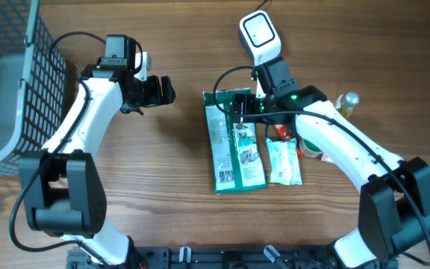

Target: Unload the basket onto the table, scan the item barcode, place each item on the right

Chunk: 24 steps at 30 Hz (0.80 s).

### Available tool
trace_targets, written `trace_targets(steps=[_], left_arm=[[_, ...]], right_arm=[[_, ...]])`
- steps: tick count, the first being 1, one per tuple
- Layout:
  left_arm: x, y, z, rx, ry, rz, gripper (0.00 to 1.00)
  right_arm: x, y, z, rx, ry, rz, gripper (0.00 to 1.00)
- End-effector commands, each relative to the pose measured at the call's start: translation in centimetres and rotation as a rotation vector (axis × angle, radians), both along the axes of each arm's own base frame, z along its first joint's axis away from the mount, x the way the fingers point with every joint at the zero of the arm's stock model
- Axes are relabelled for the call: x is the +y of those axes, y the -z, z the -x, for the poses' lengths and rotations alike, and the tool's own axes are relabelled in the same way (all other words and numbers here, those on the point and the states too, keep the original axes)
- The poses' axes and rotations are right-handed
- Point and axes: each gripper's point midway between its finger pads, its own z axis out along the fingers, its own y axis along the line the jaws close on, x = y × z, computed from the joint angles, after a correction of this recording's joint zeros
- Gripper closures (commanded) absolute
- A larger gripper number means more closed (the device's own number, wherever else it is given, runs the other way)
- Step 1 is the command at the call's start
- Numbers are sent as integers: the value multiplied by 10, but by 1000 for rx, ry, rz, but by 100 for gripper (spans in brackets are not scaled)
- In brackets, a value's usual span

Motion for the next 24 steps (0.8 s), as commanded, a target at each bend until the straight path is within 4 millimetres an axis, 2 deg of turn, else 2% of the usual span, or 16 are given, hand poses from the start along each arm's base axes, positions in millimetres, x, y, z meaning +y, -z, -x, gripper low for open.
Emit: trace_targets(steps=[1,11,14,16,21,24], left_arm=[[1,-4,-3,-13,-2,1,0],[1,-4,-3,-13,-2,1,0],[1,-4,-3,-12,-2,1,0],[1,-4,-3,-12,-2,1,0],[1,-4,-3,-12,-2,1,0],[1,-4,-3,-13,-2,1,0]], right_arm=[[0,7,1,8,0,17,0],[0,12,1,16,2,25,0],[0,1,0,-7,1,13,0],[1,-17,-1,-49,2,-7,0],[-2,-103,6,-247,4,-106,0],[-13,-180,26,-429,6,-196,0]])
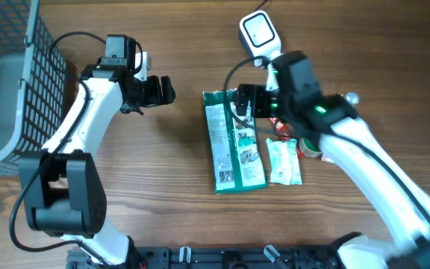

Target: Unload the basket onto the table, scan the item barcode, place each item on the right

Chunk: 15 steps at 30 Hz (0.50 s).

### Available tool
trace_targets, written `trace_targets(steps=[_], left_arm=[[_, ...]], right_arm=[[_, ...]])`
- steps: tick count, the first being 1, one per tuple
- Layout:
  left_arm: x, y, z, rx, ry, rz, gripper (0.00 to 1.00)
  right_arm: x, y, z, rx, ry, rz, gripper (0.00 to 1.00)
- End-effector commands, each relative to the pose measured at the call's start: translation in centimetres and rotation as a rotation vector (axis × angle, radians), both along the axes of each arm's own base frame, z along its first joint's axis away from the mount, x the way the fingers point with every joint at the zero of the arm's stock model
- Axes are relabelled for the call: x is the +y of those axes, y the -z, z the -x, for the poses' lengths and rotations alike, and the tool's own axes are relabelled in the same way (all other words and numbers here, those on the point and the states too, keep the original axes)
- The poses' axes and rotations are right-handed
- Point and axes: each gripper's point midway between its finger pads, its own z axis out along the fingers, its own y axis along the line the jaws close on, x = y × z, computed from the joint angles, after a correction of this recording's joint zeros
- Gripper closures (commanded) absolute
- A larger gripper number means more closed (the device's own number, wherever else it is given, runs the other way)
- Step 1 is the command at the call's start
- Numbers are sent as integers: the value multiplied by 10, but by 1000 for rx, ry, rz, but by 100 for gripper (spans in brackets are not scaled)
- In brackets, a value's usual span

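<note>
A green printed packet (234, 142) lies flat in the middle of the table. A white barcode scanner (259, 33) stands behind it at the far edge, with a cable attached. My right gripper (245, 100) hovers at the packet's upper right corner; its jaws are dark and foreshortened, so their state is unclear. My left gripper (161, 90) is off to the left of the packet, open and holding nothing.
A small white-green sachet (284, 161) lies right of the packet, with a red item (278, 128) above it. A bottle with a silver cap (351, 98) is partly hidden behind the right arm. A wire basket (39, 60) stands at the far left.
The right arm looks larger and closer to the camera, and its forearm now lies further right. Its gripper is still at the packet's upper right corner. The packet and the left arm are unmoved.
</note>
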Motion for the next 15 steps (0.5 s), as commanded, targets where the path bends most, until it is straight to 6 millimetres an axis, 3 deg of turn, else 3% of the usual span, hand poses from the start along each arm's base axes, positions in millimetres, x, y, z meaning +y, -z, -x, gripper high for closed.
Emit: trace_targets(steps=[1,3,5,7,12,15], left_arm=[[1,-4,-3,-12,-2,1,0],[1,-4,-3,-13,-2,2,0],[1,-4,-3,-12,-2,1,0],[1,-4,-3,-12,-2,1,0],[1,-4,-3,-13,-2,2,0],[1,-4,-3,-13,-2,2,0]], right_arm=[[-12,-87,29,-215,-1,-102,0],[-32,-129,44,-342,51,-129,4],[-71,-167,55,-486,191,-115,0],[-106,-198,79,-595,293,-123,0],[-152,-201,129,-633,392,-96,1],[-169,-201,151,-723,422,-80,1]])
